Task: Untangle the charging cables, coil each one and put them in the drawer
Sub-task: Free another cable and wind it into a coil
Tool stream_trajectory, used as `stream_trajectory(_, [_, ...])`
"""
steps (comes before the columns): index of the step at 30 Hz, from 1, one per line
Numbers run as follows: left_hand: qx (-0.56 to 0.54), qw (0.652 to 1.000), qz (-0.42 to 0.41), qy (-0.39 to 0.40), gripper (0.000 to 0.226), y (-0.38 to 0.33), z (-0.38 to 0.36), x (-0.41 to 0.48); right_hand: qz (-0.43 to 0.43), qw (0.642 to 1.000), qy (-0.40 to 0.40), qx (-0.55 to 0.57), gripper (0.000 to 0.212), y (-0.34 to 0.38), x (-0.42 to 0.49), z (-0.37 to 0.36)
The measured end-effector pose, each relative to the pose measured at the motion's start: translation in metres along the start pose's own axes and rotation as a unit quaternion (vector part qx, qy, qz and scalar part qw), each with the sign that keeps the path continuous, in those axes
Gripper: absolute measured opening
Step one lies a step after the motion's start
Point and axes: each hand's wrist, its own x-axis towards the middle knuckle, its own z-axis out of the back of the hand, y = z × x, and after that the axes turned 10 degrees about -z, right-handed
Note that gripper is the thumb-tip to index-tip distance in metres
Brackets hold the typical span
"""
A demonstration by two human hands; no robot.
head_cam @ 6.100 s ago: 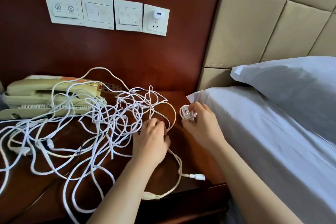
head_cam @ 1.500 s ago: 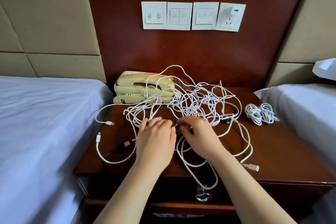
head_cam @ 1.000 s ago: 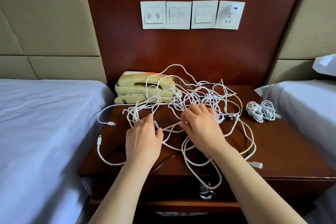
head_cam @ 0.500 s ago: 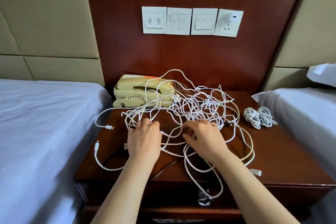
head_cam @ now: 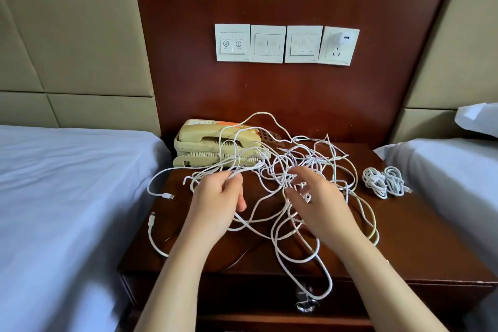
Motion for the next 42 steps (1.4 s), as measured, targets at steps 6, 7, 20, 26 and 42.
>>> stream_trajectory(6, [-0.285,0.954,0.093,0.015,0.035,-0.007,0.019,0.001,-0.045,0.998,0.034,-0.031,0.026,0.006,-0.013,0.019])
stream_trajectory(7, [-0.329,0.939,0.098,0.021,0.034,-0.008,0.022,0.0,-0.051,0.997,0.063,-0.013,0.028,0.008,-0.013,0.02])
stream_trajectory(20, [-0.452,0.887,0.01,0.09,0.025,-0.026,0.044,-0.011,-0.015,0.981,0.11,0.158,0.008,0.07,0.046,-0.049])
stream_trajectory(26, [-0.517,0.855,0.033,0.025,0.022,-0.023,0.059,-0.01,0.01,0.994,0.106,0.012,0.032,0.079,0.073,-0.059])
stream_trajectory(42, [-0.497,0.842,0.095,-0.186,0.032,0.004,0.069,-0.003,-0.028,0.996,-0.071,-0.052,0.024,0.055,0.136,0.072])
